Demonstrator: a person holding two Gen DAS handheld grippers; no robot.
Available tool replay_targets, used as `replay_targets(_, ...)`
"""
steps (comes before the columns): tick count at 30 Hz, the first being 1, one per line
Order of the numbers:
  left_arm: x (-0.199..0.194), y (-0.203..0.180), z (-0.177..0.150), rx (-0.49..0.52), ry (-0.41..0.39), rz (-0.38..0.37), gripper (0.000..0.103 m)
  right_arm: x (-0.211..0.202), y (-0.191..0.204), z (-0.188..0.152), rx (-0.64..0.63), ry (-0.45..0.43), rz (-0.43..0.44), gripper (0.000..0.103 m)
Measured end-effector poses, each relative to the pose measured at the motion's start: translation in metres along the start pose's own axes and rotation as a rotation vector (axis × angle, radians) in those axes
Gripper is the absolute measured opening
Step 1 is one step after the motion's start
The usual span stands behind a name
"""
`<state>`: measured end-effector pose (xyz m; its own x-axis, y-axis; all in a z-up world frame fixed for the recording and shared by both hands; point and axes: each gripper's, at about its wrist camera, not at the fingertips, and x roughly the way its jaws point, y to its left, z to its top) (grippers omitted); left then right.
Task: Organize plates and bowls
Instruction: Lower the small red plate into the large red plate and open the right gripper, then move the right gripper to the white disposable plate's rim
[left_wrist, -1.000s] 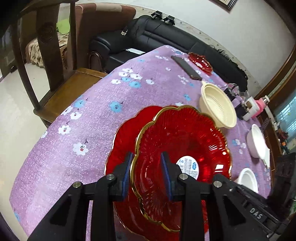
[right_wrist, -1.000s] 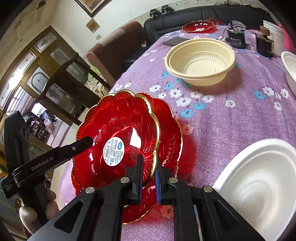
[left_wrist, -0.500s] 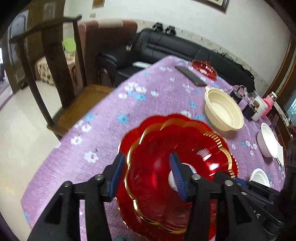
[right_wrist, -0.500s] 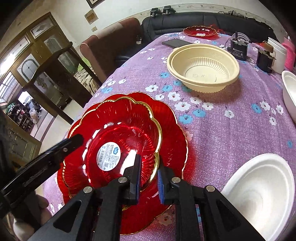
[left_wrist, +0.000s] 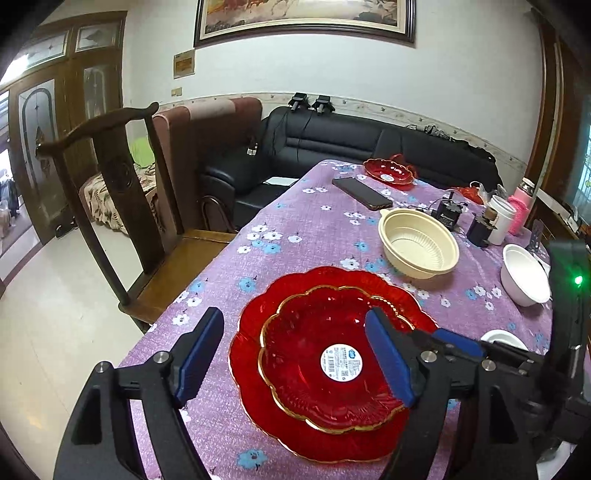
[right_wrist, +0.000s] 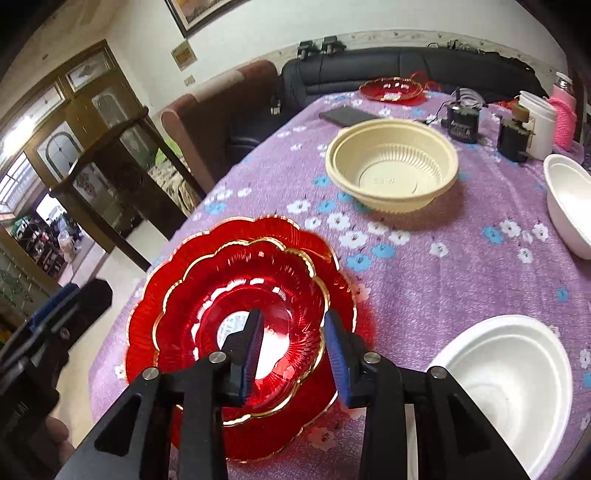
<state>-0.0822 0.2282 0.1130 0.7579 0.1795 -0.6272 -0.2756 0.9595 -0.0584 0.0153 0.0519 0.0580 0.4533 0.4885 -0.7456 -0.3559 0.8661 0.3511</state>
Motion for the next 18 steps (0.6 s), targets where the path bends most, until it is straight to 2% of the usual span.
replay_targets(10,-0.006,-0.006,-0.002,0.011,0.021,-0.015,0.080,-0.050,-0.038,-0.006,0.054,-0.091,-0.012,0.046)
replay_targets(13,-0.012,0.012,0.002,-0.059,0.013,-0.012,0.080,-0.070,-0.064,-0.010,0.101,-0.118,-0.035,0.051)
replay_targets(18,-0.025,0.049,0.007,-0.198,-0.020,0.031,0.081,-0.098,-0.118,-0.023,0.185,-0.154,-0.094,0.053)
